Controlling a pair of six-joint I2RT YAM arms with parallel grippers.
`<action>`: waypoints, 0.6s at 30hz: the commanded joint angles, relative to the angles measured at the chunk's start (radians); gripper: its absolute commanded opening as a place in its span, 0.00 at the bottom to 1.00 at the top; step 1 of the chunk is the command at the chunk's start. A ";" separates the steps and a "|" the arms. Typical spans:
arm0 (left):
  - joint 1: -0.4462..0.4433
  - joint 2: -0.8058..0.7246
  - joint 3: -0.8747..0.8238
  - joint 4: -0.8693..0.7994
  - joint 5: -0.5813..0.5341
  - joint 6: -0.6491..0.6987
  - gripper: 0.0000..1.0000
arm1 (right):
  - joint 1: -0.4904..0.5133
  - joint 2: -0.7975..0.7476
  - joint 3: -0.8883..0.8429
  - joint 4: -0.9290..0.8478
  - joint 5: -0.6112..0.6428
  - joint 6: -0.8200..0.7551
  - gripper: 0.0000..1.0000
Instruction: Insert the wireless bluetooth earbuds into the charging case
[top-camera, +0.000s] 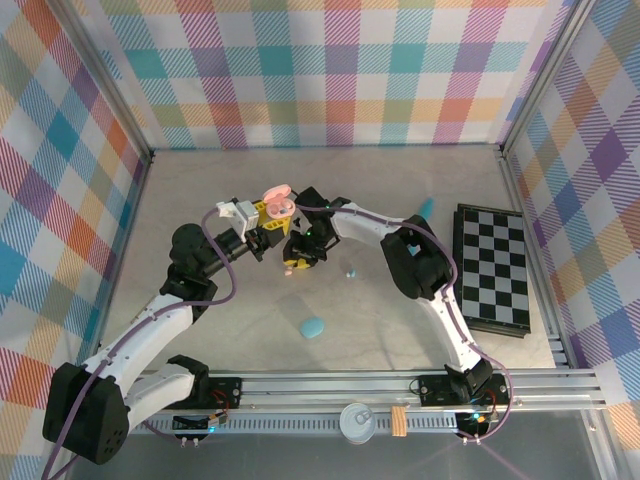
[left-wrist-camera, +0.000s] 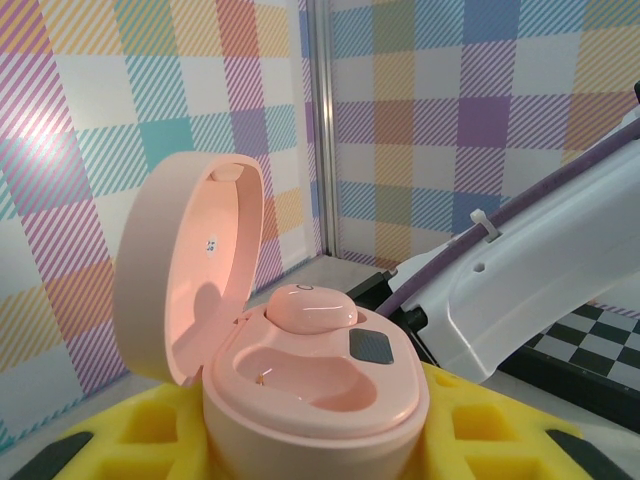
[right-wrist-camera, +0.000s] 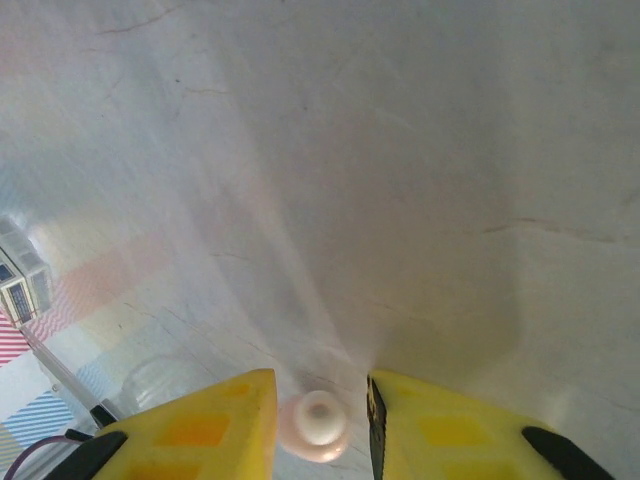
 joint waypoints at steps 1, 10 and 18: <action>0.007 -0.001 0.015 0.023 0.027 0.000 0.25 | 0.008 0.017 0.019 -0.044 0.004 -0.021 0.30; 0.007 0.006 0.014 0.034 0.018 -0.003 0.25 | 0.020 -0.020 0.028 -0.061 0.019 -0.067 0.31; 0.007 0.006 0.015 0.041 0.021 -0.005 0.25 | 0.024 0.044 0.071 -0.086 -0.018 -0.048 0.28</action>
